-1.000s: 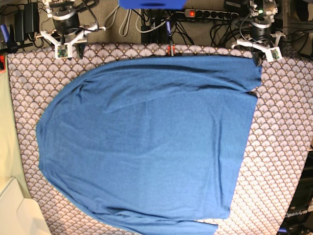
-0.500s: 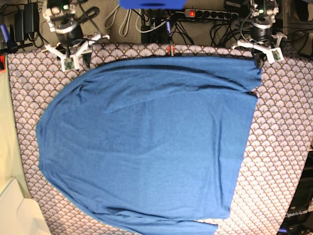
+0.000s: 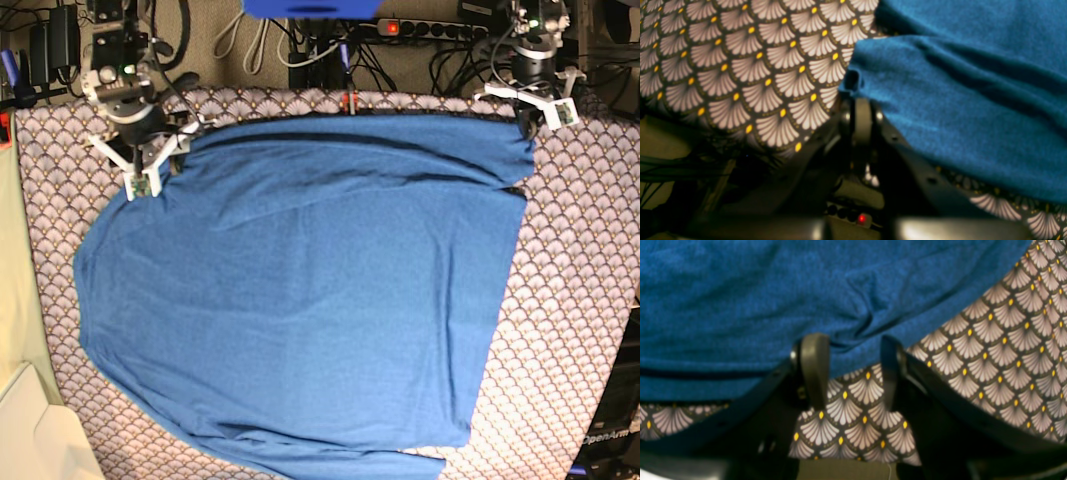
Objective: Fold the T-shirt properly
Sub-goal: 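Grasp the hem corners with the left and right grippers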
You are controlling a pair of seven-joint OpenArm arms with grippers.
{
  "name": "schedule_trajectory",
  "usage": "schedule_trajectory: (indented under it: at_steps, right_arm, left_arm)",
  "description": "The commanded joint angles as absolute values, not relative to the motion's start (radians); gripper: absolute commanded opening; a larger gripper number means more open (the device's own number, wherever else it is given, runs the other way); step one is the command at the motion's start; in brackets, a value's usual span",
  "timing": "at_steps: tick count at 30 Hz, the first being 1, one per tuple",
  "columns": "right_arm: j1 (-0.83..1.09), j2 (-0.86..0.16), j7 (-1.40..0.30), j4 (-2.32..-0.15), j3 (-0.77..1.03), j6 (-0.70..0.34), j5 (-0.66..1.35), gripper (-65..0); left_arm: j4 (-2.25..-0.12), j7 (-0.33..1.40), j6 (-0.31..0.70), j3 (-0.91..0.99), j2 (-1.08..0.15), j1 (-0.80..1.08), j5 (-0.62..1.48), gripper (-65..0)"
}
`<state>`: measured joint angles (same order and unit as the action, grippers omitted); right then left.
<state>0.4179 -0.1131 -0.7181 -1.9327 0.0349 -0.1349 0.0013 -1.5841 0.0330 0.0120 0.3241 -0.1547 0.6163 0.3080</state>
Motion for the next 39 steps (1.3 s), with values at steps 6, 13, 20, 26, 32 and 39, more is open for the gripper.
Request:
schedule_trajectory:
  at_steps: [6, 13, 20, 26, 32, 39]
  right_arm:
    - [0.390, -0.105, -0.700, -1.821, 0.041, -0.137, 0.005, -36.7]
    - [0.372, -0.082, -0.700, -1.764, 0.061, -0.137, 0.005, -36.7]
    - [0.369, -0.085, -0.700, -1.762, 0.059, -0.137, 0.005, -44.1]
    - [0.369, -0.085, -0.704, -1.770, 0.059, -0.137, 0.002, -63.3]
    - [0.374, -0.085, -0.702, -1.808, 0.061, -0.137, 0.002, -64.1]
    - [0.395, -0.085, -0.702, -1.934, 0.061, -0.137, 0.002, -64.0]
  left_arm:
    - [-1.603, 0.008, 0.013, 0.332, -0.163, 0.622, 0.308, -64.6]
    - [-1.603, 0.008, 0.012, 0.332, -0.163, 0.622, 0.308, -64.6]
    - [-1.603, 0.008, 0.012, 0.328, -0.163, 0.624, 0.306, -64.6]
    - [-1.604, 0.008, 0.012, 0.326, -0.163, 0.624, 0.306, -64.6]
    - [-1.647, 0.008, 0.012, 0.326, -0.163, 0.624, 0.306, -64.6]
    - [-1.667, 0.008, 0.010, 0.331, -0.163, 0.621, 0.306, -64.6]
